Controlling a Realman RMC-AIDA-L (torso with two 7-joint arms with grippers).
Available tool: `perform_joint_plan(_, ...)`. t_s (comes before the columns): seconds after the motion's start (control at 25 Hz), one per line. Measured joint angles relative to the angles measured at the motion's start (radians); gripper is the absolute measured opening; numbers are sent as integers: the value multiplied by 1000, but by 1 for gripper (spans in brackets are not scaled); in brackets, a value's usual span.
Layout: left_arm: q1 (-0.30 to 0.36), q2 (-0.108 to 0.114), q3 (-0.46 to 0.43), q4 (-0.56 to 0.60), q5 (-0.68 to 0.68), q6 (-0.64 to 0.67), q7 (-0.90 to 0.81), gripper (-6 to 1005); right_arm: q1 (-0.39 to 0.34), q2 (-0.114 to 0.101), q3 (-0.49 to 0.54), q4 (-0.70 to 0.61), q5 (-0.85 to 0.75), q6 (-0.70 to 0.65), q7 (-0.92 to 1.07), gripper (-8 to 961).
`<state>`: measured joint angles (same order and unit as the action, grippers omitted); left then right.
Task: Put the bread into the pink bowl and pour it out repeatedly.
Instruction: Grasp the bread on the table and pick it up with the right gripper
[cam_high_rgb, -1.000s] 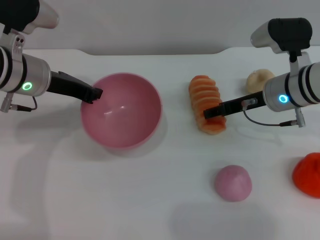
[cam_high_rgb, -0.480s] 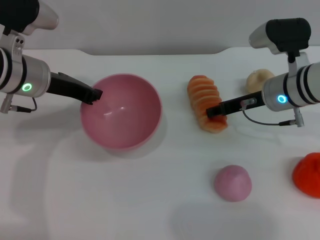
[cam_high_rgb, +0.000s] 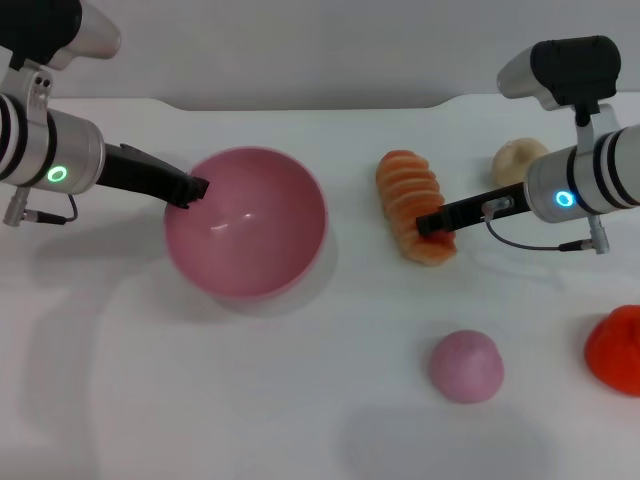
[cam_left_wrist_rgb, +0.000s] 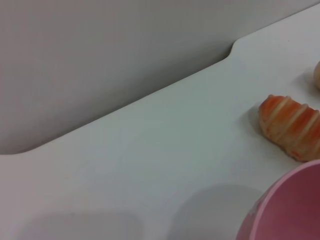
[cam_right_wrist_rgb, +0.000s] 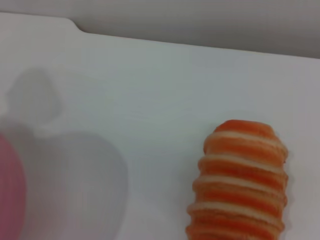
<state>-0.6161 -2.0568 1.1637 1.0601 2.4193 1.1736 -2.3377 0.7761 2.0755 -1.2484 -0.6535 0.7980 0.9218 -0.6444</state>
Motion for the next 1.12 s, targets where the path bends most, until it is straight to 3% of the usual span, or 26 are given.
perform_joint_plan(0.68, 0, 0, 2, -3, -1, -4, 1, 44, -20, 2, 0, -10, 12, 0, -14, 295)
perform_joint_plan(1.12, 6, 0, 2, -4, -2, -8, 2, 44, -135, 5, -13, -156, 162, -54, -84, 236)
